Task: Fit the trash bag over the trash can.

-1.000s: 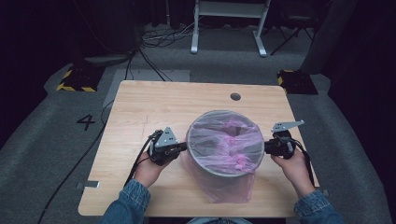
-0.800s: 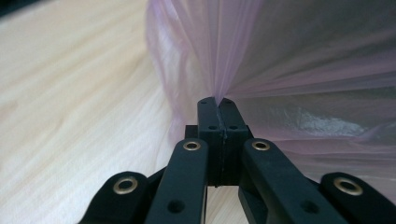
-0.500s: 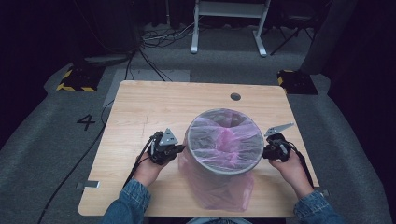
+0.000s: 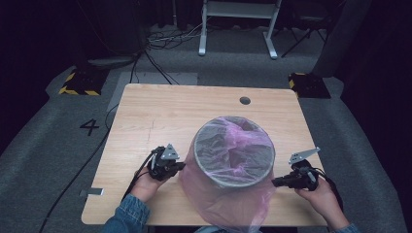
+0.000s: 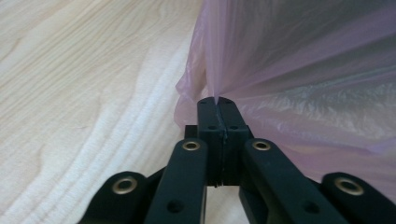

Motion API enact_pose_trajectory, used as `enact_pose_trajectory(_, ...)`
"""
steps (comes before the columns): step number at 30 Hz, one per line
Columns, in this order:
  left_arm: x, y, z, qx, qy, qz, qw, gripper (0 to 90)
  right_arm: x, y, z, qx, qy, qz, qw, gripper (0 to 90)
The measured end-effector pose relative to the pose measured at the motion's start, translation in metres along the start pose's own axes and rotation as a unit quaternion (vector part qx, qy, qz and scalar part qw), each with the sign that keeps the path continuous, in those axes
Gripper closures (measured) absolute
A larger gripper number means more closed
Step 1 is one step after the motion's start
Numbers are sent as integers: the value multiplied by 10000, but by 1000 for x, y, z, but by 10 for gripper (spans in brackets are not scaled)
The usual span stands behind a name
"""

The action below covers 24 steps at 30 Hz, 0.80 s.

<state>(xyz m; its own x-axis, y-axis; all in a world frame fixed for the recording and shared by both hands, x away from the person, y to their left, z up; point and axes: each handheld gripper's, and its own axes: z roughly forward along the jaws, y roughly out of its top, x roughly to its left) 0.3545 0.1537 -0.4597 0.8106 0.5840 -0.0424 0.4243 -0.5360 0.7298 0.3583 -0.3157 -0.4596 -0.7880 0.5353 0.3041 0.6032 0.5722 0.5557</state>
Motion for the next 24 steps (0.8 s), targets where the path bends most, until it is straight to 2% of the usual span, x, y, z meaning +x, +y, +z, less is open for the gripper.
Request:
enact_pose_trajectory(1, 0, 0, -4, -163, -154, -33, 9997, 641, 4, 2, -4, -224, -103, -185, 9995, 606)
enact_pose_trajectory(2, 0, 1, -11, -389, -419, -62, 9983, 554, 7, 3, -8, -431, -153, -296, 9985, 494)
enact_pose_trajectory(4, -4, 4, -25, -868, -681, 41, 9939, 436, 16, 9, -17, -847, -118, -576, 9947, 377)
enact_pose_trajectory(5, -7, 5, -30, -1099, -802, 110, 9906, 406, 22, 13, -21, -1032, -115, -743, 9918, 322)
enact_pose_trajectory(7, -12, 10, -38, -1416, -1041, 235, 9842, 361, 35, 20, -27, -1326, -105, -1096, 9850, 282)
enact_pose_trajectory(8, -16, 14, -40, -1495, -1141, 289, 9817, 343, 40, 24, -29, -1424, -48, -1229, 9821, 276)
enact_pose_trajectory(9, -20, 18, -41, -1553, -1215, 387, 9796, 327, 45, 28, -29, -1487, 1, -1329, 9799, 278)
enact_pose_trajectory(10, -23, 20, -41, -1565, -1259, 434, 9787, 312, 50, 32, -28, -1496, 25, -1388, 9790, 318)
enact_pose_trajectory(11, -27, 23, -40, -1547, -1253, 505, 9787, 307, 52, 35, -27, -1457, 23, -1434, 9789, 405)
enact_pose_trajectory(12, -31, 26, -39, -1481, -1178, 603, 9801, 304, 54, 36, -26, -1369, 36, -1481, 9794, 538)
enact_pose_trajectory(13, -35, 28, -36, -1373, -1037, 687, 9827, 303, 55, 38, -26, -1270, 105, -1486, 9807, 640)
enact_pose_trajectory(14, -37, 30, -33, -1250, -885, 765, 9852, 303, 55, 38, -24, -1231, 61, -1437, 9819, 721)
enact_pose_trajectory(15, -39, 32, -30, -1173, -811, 804, 9865, 307, 54, 39, -24, -1165, -18, -1367, 9837, 866)
enact_pose_trajectory(17, -39, 33, -25, -1097, -847, 808, 9870, 332, 49, 37, -23, -1174, -72, -1175, 9861, 900)
enact_pose_trajectory(19, -40, 33, -24, -1103, -971, 881, 9852, 492, 41, 36, -18, -1060, -54, -896, 9903, 900)
enact_pose_trajectory(21, -42, 33, -24, -1059, -882, 982, 9856, 653, 35, 33, -13, -934, -49, -826, 9922, 900)
enact_pose_trajectory(23, -44, 32, -25, -1084, -818, 993, 9857, 798, 36, 31, -12, -1020, 34, -937, 9904, 900)
enact_pose_trajectory(24, -44, 32, -25, -1095, -684, 1010, 9865, 862, 38, 30, -15, -1143, 59, -1045, 9879, 809)
